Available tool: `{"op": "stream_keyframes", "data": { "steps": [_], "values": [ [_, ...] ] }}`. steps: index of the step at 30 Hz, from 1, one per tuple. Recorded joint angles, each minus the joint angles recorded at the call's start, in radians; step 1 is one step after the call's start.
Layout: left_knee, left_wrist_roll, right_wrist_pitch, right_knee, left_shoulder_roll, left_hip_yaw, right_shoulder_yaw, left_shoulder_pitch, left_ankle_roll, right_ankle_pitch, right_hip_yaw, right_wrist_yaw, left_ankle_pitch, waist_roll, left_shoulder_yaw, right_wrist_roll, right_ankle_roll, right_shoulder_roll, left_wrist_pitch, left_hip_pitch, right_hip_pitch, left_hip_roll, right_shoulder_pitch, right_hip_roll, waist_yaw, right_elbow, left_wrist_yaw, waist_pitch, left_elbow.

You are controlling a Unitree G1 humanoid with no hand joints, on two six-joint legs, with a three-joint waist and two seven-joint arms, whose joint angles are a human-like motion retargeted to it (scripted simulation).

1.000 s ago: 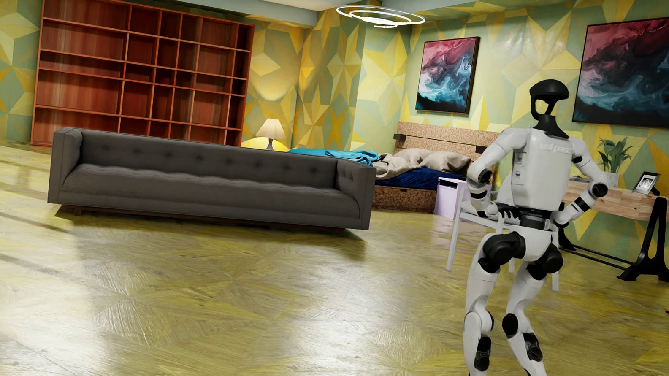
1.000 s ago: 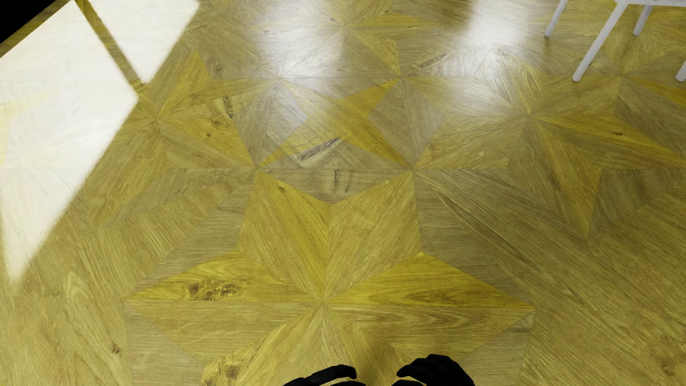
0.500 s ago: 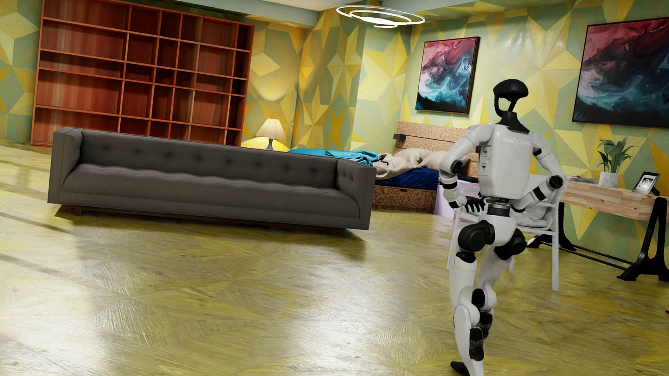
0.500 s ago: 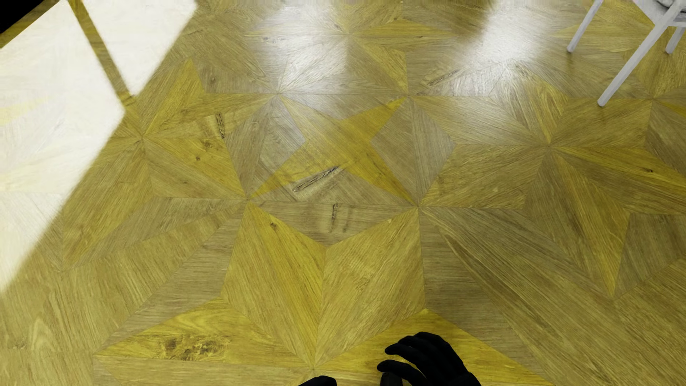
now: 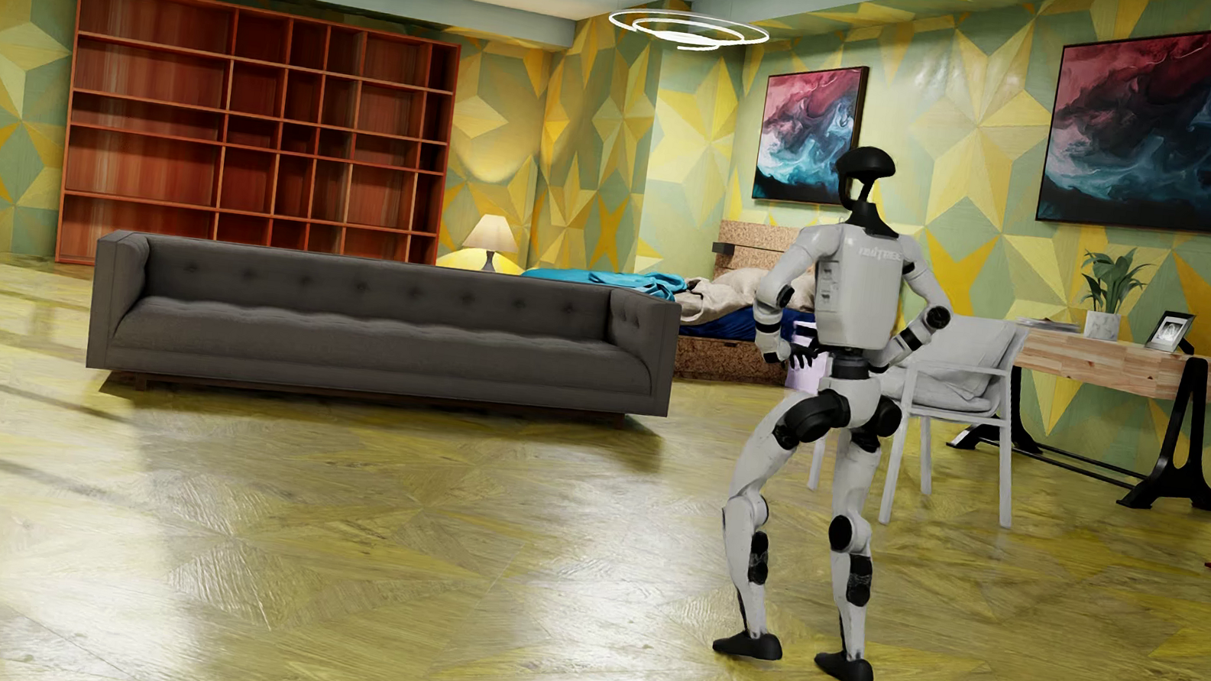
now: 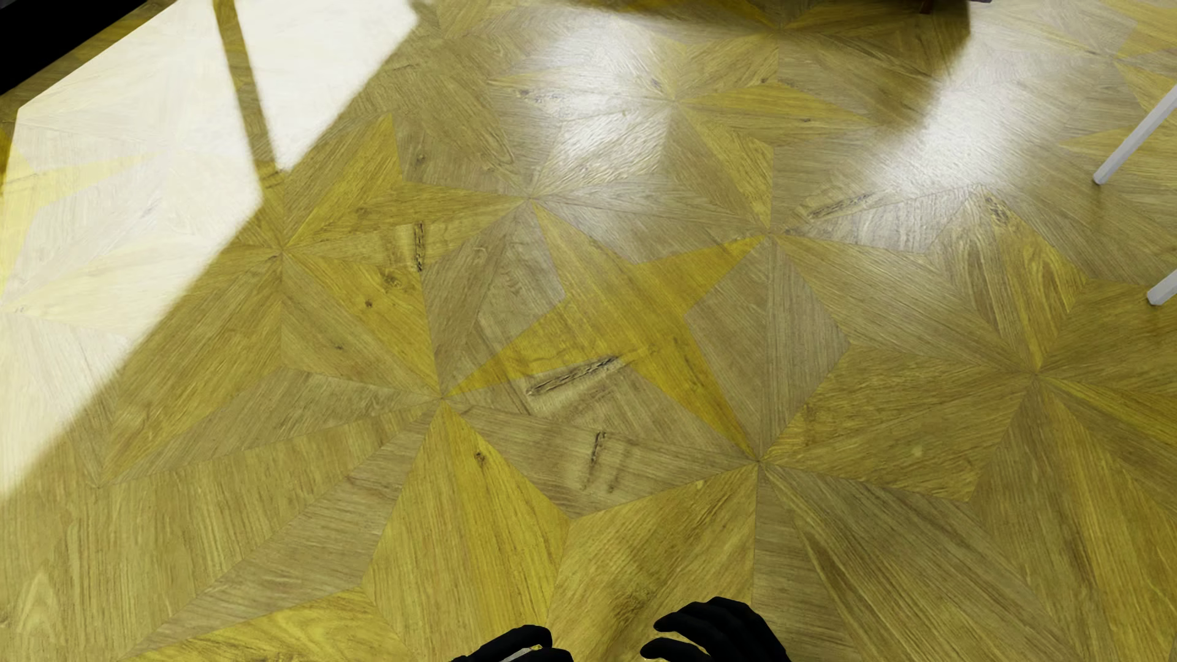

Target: Move towards the dark sofa

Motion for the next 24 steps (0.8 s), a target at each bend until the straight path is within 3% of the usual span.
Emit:
{"op": "stream_keyframes", "data": {
  "steps": [2, 4, 5, 7, 9, 12, 14, 15, 17, 19, 21, 24],
  "values": [
    [-0.294, 0.009, -0.003, -0.053, -0.019, 0.045, 0.007, 0.014, 0.018, -0.008, 0.006, 0.0, 0.083, -0.007, 0.033, 0.011, 0.005, -0.003, -0.011, -0.012, 0.067, -0.029, -0.008, 0.004, 0.011, 0.005, -0.011, -0.007, 0.002],
    [-0.512, 0.024, -0.003, -0.109, -0.045, -0.035, 0.023, 0.033, 0.007, -0.006, 0.026, 0.0, 0.244, -0.022, 0.079, 0.026, 0.012, -0.015, -0.027, -0.01, 0.141, -0.102, -0.021, 0.004, 0.022, 0.005, -0.028, -0.015, 0.003],
    [-0.528, 0.044, -0.002, -0.12, -0.058, -0.099, 0.031, 0.044, 0.065, -0.007, 0.041, 0.0, 0.319, -0.032, 0.11, 0.037, 0.015, -0.021, -0.039, 0.01, 0.173, -0.138, -0.029, 0.002, 0.026, 0.008, -0.024, -0.018, 0.001],
    [-0.435, 0.102, 0.003, -0.082, -0.089, -0.098, 0.022, 0.04, 0.078, 0.037, 0.06, -0.001, 0.239, -0.06, 0.147, 0.037, 0.027, -0.011, -0.077, 0.021, 0.209, -0.166, -0.04, -0.028, 0.031, 0.022, 0.054, -0.018, -0.006],
    [-0.406, 0.11, 0.006, 0.006, -0.098, -0.067, -0.003, 0.024, 0.085, 0.17, 0.084, -0.001, 0.183, -0.093, 0.137, 0.011, 0.058, 0.001, -0.085, 0.072, 0.211, -0.187, -0.025, -0.073, 0.041, 0.041, 0.093, -0.013, 0.007],
    [-0.426, 0.088, -0.003, 0.337, -0.12, -0.004, 0.046, 0.035, 0.079, 0.488, 0.172, -0.001, 0.107, -0.138, 0.141, 0.027, 0.172, -0.078, -0.08, 0.182, 0.081, -0.198, -0.043, -0.138, 0.047, 0.059, 0.006, -0.005, 0.013],
    [-0.417, 0.054, 0.005, 0.644, -0.14, 0.039, 0.079, 0.039, 0.075, 0.711, 0.203, -0.001, 0.037, -0.167, 0.123, 0.005, 0.247, -0.132, -0.093, 0.241, -0.092, -0.213, -0.072, -0.21, 0.052, 0.049, 0.011, 0.001, 0.028],
    [-0.411, 0.035, 0.009, 0.758, -0.145, 0.059, 0.086, 0.031, 0.073, 0.714, 0.224, -0.001, 0.002, -0.182, 0.105, 0.004, 0.269, -0.142, -0.097, 0.272, -0.175, -0.223, -0.08, -0.243, 0.051, 0.039, 0.034, 0.004, 0.035],
    [-0.388, 0.022, 0.017, 0.865, -0.148, 0.09, 0.079, 0.0, 0.066, 0.519, 0.263, -0.001, -0.06, -0.206, 0.061, 0.012, 0.193, -0.142, -0.096, 0.329, -0.33, -0.242, -0.085, -0.286, 0.042, 0.008, 0.088, 0.01, 0.056],
    [-0.378, 0.006, 0.03, 0.795, -0.144, 0.1, 0.054, -0.024, 0.058, 0.338, 0.267, -0.001, -0.106, -0.214, 0.007, -0.01, 0.126, -0.147, -0.086, 0.391, -0.448, -0.25, -0.062, -0.299, 0.029, -0.017, 0.101, 0.011, 0.089],
    [-0.394, -0.016, 0.042, 0.543, -0.134, 0.092, 0.026, -0.028, 0.05, 0.242, 0.262, -0.001, -0.136, -0.205, -0.044, -0.034, 0.11, -0.133, -0.071, 0.448, -0.514, -0.246, -0.044, -0.28, 0.012, -0.027, 0.09, 0.008, 0.106],
    [-0.477, -0.026, 0.036, -0.053, -0.124, 0.064, -0.043, -0.054, 0.037, 0.305, 0.315, -0.001, -0.155, -0.168, -0.088, -0.051, 0.112, -0.065, -0.05, 0.535, -0.495, -0.223, -0.012, -0.21, -0.01, -0.029, 0.107, -0.01, 0.117]
  ]
}}
